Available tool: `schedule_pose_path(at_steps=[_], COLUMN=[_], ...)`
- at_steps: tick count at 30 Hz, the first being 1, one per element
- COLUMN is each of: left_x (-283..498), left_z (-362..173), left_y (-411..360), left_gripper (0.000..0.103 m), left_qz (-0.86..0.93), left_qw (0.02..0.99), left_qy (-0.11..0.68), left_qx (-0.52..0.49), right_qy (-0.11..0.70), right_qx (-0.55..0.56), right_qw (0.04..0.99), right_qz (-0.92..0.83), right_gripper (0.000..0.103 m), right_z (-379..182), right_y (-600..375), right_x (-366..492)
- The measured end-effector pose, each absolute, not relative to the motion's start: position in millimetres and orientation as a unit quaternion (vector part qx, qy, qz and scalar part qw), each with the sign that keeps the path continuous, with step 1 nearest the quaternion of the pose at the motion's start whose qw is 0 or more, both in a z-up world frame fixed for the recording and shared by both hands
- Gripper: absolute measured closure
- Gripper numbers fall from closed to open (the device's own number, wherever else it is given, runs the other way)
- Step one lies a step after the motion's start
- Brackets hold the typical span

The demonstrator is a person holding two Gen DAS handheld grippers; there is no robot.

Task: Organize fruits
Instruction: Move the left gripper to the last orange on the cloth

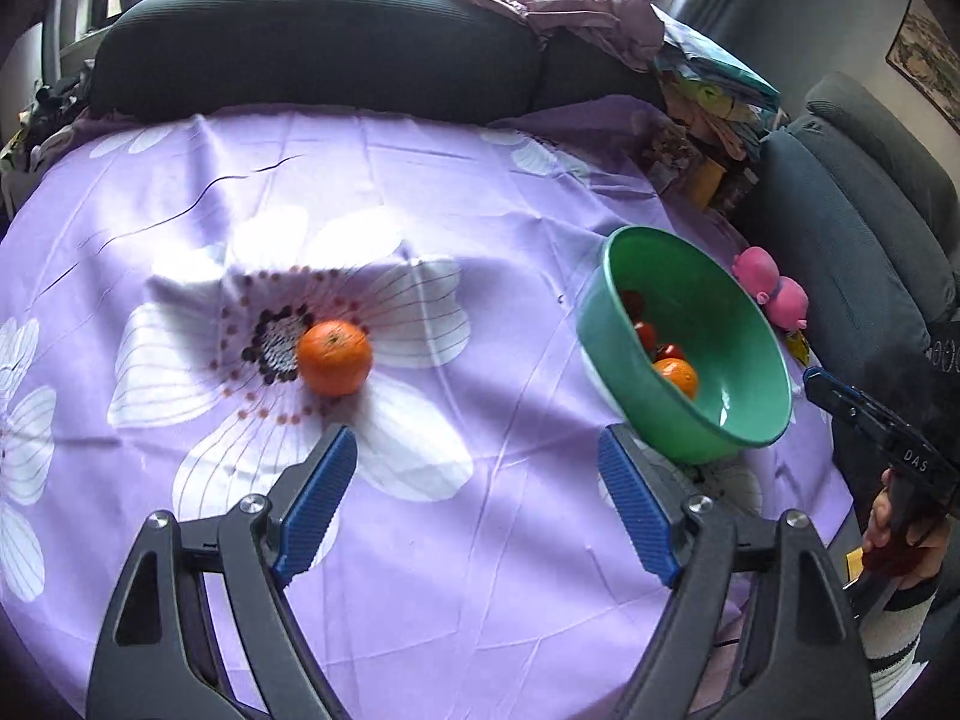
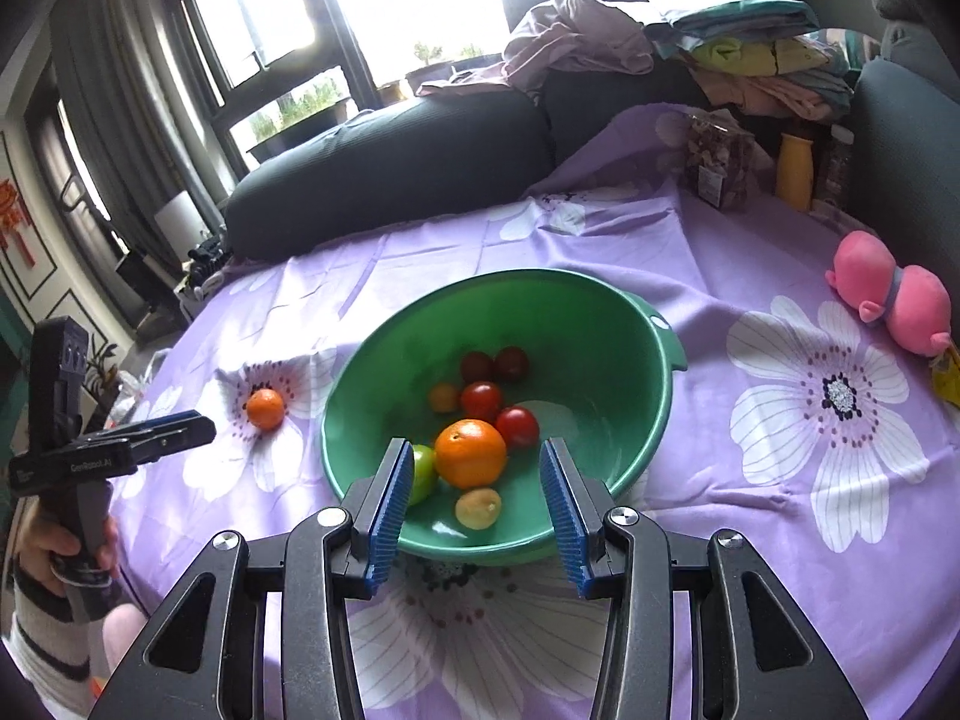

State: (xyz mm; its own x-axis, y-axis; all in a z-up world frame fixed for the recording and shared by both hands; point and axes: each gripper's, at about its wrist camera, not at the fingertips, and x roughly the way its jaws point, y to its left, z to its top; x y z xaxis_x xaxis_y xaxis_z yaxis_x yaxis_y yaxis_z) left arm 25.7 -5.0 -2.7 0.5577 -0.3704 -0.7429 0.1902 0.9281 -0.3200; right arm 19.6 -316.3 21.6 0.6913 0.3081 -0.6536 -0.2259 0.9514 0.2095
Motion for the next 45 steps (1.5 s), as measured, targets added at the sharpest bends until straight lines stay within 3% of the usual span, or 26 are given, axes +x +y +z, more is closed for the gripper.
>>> schedule_pose_path(at_steps=[25,45], left_x=[-15,30], left_z=[-41,-29], left_y=[55,68], left_gripper=[0.02,0.021], left_qz=[-0.129,-0.157], left_qw=[0.858,0.858], left_qy=[0.469,0.453], left_qx=[-0.166,-0.184], right_qy=[0.416,0.42], right_qx=[-0.051,-0.092], right_qw=[0.858,0.851], right_qz=[0.296,0.302], right_gripper=[0.058,0.057], right_z=[-11,-25], right_y=[-182,-117], right_x=[3,57])
